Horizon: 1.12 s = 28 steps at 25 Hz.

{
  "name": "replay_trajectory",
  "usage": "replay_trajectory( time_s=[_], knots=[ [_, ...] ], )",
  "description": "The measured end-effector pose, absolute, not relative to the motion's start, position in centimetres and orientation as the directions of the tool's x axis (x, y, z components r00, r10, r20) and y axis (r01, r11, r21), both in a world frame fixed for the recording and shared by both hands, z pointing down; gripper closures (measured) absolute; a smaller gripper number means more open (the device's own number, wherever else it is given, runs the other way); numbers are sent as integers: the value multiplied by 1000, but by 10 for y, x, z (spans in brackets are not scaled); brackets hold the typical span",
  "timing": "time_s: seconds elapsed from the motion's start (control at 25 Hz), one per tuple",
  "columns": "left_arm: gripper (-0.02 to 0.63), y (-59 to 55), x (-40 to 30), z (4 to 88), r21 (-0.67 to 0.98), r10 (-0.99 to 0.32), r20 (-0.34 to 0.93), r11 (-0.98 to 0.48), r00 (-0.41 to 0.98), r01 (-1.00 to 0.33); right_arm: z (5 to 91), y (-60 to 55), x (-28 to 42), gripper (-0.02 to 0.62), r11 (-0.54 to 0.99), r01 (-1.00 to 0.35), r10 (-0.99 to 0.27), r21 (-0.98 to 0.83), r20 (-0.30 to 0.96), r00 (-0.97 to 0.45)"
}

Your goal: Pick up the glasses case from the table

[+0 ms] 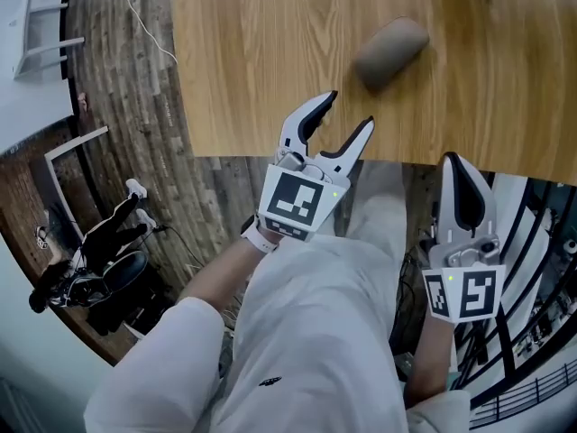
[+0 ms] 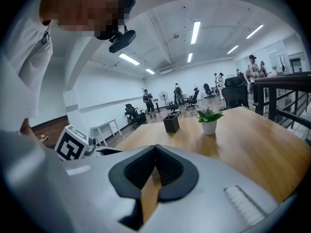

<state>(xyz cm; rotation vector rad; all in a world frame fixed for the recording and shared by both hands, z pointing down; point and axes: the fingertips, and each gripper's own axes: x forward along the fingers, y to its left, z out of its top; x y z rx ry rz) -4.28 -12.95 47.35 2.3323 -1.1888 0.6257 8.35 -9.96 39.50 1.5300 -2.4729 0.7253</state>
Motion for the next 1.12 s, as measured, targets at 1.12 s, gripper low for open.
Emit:
replay_trajectory(
  time_s=[1.12],
  knots=[
    [241, -178, -13, 558, 70, -597, 639, -584, 486, -809, 462, -129, 94, 584, 368, -839, -745, -402, 412, -524]
  ],
)
